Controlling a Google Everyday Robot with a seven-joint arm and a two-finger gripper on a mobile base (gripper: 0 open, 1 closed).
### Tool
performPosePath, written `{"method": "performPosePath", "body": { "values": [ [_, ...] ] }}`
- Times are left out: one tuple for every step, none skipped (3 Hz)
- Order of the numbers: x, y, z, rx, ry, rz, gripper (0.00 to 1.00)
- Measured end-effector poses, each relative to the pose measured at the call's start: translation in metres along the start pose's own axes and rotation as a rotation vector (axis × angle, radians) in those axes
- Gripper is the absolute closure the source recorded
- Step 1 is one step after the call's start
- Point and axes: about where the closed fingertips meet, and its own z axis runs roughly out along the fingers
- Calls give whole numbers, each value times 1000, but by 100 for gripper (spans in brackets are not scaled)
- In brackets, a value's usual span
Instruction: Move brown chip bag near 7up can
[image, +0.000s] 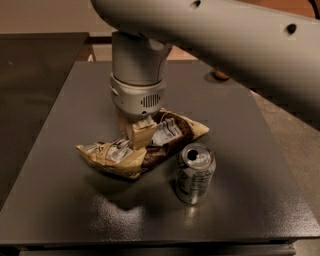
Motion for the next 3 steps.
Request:
{"method": "performPosePath", "body": {
  "values": [
    [-1, 4, -3, 4, -14, 6, 12],
    [-3, 0, -2, 18, -17, 5, 0],
    [-3, 0, -2, 18, -17, 5, 0]
  ]
}}
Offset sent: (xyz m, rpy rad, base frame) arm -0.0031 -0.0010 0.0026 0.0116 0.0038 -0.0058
